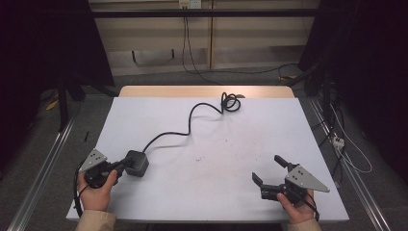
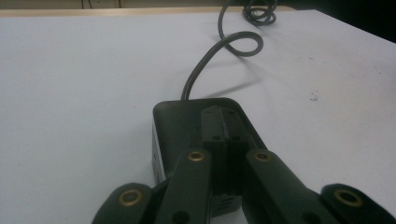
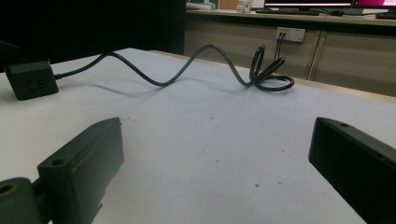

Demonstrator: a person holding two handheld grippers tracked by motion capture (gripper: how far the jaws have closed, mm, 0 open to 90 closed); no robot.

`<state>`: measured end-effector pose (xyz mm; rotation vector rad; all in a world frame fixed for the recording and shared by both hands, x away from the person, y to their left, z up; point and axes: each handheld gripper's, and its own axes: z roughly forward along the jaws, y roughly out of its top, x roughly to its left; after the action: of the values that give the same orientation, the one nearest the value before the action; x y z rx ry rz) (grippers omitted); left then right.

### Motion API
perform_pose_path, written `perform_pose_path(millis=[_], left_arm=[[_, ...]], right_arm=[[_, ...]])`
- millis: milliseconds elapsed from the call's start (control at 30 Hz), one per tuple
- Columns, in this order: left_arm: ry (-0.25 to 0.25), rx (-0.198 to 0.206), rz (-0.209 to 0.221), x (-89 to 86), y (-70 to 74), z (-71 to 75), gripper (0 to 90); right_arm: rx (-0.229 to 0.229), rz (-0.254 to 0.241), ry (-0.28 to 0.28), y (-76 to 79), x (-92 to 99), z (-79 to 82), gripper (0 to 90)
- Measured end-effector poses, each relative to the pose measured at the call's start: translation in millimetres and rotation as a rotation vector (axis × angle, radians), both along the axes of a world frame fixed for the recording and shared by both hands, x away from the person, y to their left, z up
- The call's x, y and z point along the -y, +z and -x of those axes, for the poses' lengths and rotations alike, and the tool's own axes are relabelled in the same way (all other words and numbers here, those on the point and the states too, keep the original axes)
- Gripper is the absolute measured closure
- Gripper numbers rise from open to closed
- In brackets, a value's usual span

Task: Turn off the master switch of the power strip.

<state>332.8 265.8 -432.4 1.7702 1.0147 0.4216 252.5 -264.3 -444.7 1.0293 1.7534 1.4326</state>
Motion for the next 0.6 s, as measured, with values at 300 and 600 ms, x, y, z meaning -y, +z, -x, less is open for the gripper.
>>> perform_pose_path(millis=[300,600], left_arm=[[-0.001,0.004,0.004,-0.1,0.1,0.0,90.0],[0.001,0.010,-0.009,0.7,0.9,0.4,90.0]], right_arm=[[-0.002,-0.005,0.003,0.1,-0.9,0.1,2.9],[-0.002,-0.003,0.006,0.0,-0.6,-0.2,2.9]])
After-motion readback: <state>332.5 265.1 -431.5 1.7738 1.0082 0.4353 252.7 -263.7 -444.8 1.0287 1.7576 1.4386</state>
